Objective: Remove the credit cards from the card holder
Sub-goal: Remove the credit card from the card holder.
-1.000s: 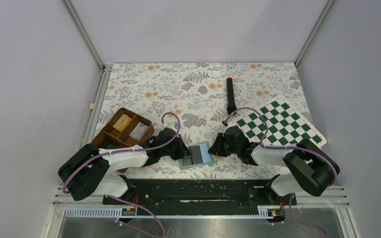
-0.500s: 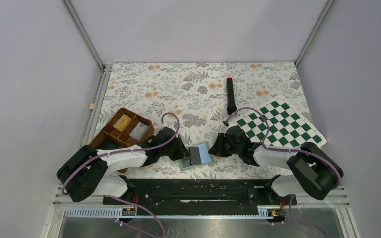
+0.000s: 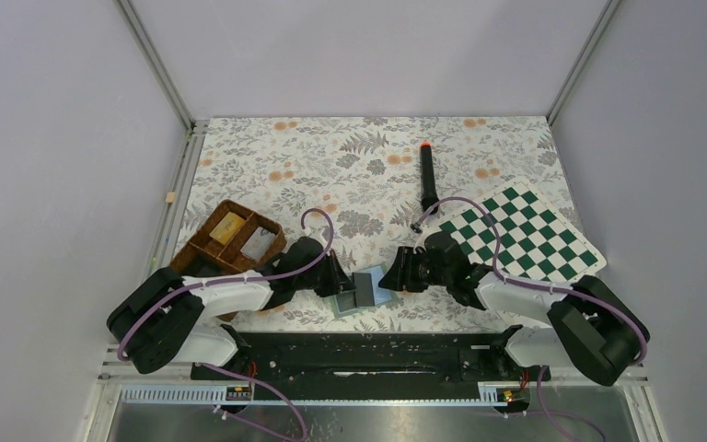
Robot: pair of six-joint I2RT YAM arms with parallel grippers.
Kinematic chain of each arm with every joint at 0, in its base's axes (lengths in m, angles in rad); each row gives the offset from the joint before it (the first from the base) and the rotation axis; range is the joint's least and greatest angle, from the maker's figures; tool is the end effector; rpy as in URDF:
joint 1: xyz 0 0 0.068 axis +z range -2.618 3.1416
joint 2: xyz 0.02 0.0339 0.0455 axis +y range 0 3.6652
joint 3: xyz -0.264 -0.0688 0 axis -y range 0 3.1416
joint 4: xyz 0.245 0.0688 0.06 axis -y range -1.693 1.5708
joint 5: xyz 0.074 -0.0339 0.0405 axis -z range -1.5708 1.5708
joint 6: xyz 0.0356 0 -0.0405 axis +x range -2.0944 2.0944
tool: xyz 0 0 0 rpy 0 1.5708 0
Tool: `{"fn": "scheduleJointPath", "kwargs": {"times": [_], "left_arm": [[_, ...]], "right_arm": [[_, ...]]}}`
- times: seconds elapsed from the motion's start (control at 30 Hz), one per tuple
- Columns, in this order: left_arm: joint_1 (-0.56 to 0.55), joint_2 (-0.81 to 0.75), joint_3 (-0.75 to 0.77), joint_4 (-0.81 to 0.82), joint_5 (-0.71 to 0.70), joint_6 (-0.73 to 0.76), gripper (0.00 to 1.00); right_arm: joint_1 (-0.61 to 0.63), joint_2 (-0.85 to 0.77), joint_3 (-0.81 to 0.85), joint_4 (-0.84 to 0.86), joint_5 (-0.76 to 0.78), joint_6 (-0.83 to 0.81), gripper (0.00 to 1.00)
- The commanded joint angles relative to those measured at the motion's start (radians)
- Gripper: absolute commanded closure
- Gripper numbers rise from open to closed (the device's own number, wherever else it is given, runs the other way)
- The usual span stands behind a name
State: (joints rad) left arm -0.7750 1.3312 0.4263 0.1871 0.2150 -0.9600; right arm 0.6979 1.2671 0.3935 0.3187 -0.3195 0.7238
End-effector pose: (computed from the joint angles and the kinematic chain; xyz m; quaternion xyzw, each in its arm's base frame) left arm 0.1646 -0.1718 0.1428 -0.0394 0.9054 -0.3769 0.1915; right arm 0.1736 0.1602 0.1593 -0.0662 0.8635 0.4186 0.2732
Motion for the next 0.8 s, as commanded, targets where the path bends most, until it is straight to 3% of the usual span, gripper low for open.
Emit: {"fn": "scheduleJointPath", "kwargs": {"times": [0.0, 0.2, 0.47, 0.57, 0.77], "left_arm": [[0.016, 0.011, -0.029, 0.094, 0.045, 0.019, 1.00], [0.023, 0.013, -0.045, 0.114, 0.072, 0.015, 1.00], [0.034, 0.013, -0.053, 0.104, 0.082, 0.026, 1.00], [0.034, 0.028, -0.040, 0.090, 0.091, 0.041, 0.92], [0.036, -0.009, -0.067, 0.128, 0.092, 0.022, 0.86]], "right_arm": [[-0.006, 0.068, 0.048, 0.060, -0.076, -0.004, 0.50], [-0.005, 0.171, 0.105, 0.086, -0.152, -0.007, 0.61], [-0.005, 0.235, 0.126, 0.083, -0.145, -0.014, 0.61], [-0.005, 0.247, 0.123, 0.086, -0.137, -0.012, 0.61], [-0.005, 0.255, 0.120, 0.081, -0.118, -0.014, 0.62]]}}
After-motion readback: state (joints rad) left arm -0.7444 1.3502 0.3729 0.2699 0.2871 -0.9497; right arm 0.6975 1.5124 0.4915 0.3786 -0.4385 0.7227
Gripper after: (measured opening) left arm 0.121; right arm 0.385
